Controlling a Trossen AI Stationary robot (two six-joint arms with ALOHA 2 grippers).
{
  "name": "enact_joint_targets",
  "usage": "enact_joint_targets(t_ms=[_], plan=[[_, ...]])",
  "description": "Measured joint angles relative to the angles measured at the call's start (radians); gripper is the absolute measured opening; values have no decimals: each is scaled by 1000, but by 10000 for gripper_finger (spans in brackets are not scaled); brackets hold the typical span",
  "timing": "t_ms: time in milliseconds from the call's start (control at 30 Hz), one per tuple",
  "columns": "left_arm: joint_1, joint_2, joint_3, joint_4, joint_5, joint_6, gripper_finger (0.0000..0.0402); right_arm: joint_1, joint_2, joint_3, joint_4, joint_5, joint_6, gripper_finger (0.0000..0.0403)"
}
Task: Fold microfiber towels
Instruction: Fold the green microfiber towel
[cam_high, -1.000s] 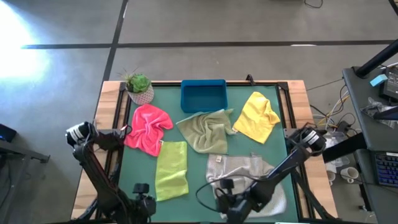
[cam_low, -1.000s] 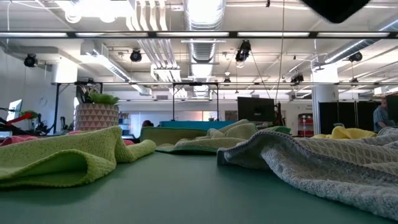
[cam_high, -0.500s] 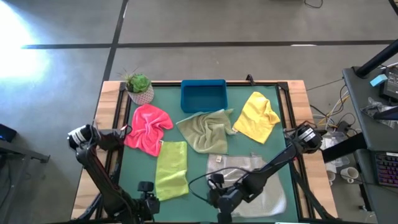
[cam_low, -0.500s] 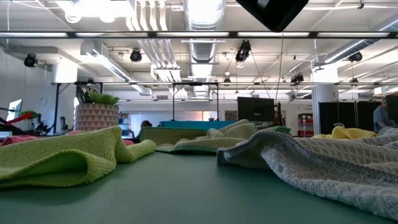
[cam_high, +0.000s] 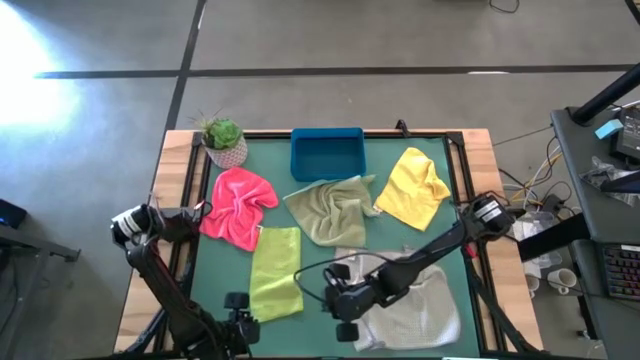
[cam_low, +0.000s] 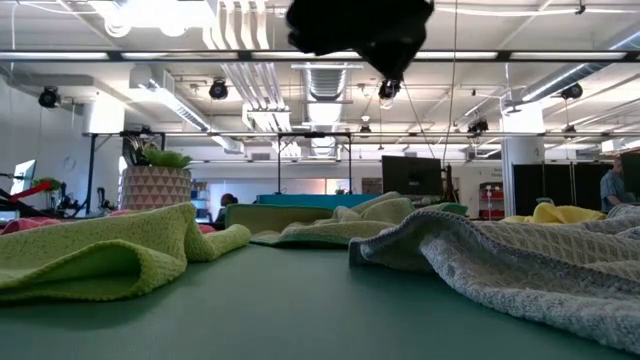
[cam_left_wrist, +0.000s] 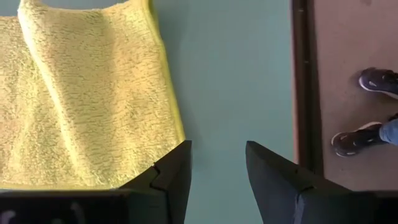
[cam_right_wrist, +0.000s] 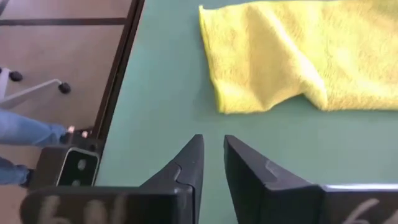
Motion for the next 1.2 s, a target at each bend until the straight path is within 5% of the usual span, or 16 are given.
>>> enact_joint_targets(t_ms=[467, 733, 1200], plan=[[51, 0, -54, 23, 57, -1, 136, -28, 17, 0, 56, -5, -200, 164], [52, -1, -61, 25, 60, -1, 136, -28, 124, 0, 242, -40, -322, 169], [85, 82, -68, 34, 58, -1, 136, -59, 285, 114, 269, -81, -350, 169]])
